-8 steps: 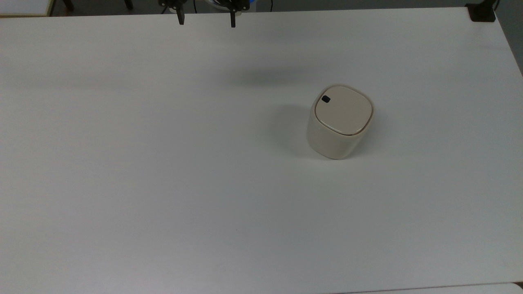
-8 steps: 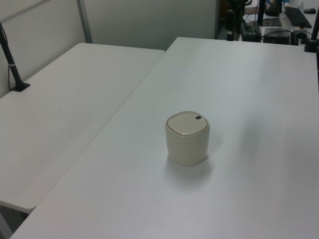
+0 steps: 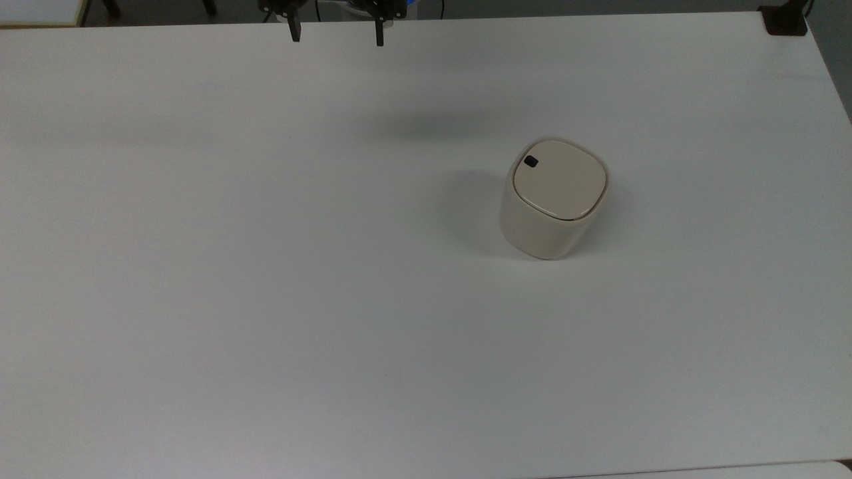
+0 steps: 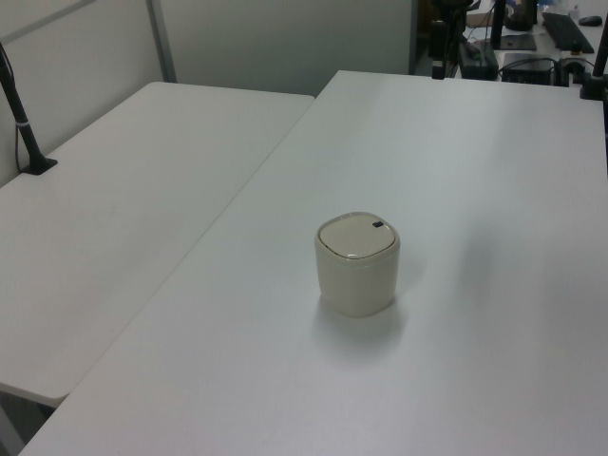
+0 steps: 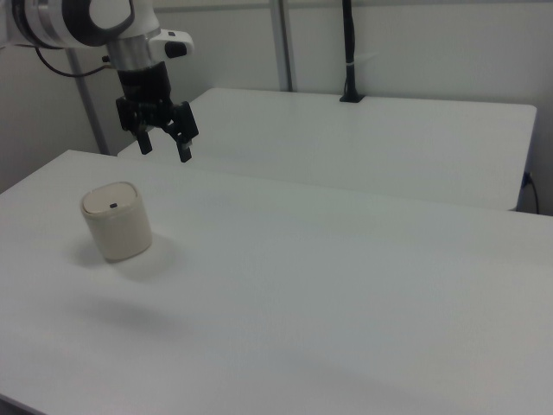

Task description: Open the trash bin

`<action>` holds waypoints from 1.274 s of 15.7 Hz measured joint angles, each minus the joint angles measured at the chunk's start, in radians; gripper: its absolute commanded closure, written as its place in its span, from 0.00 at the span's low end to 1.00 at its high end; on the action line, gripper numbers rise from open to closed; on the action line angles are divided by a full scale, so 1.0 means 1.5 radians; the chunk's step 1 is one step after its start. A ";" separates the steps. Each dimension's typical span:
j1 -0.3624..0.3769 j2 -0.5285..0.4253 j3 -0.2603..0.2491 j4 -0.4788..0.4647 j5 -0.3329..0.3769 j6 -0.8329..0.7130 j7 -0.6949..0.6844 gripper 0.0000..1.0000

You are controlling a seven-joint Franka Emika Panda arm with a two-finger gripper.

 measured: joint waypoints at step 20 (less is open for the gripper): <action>0.068 0.047 0.002 -0.002 0.010 0.000 -0.143 1.00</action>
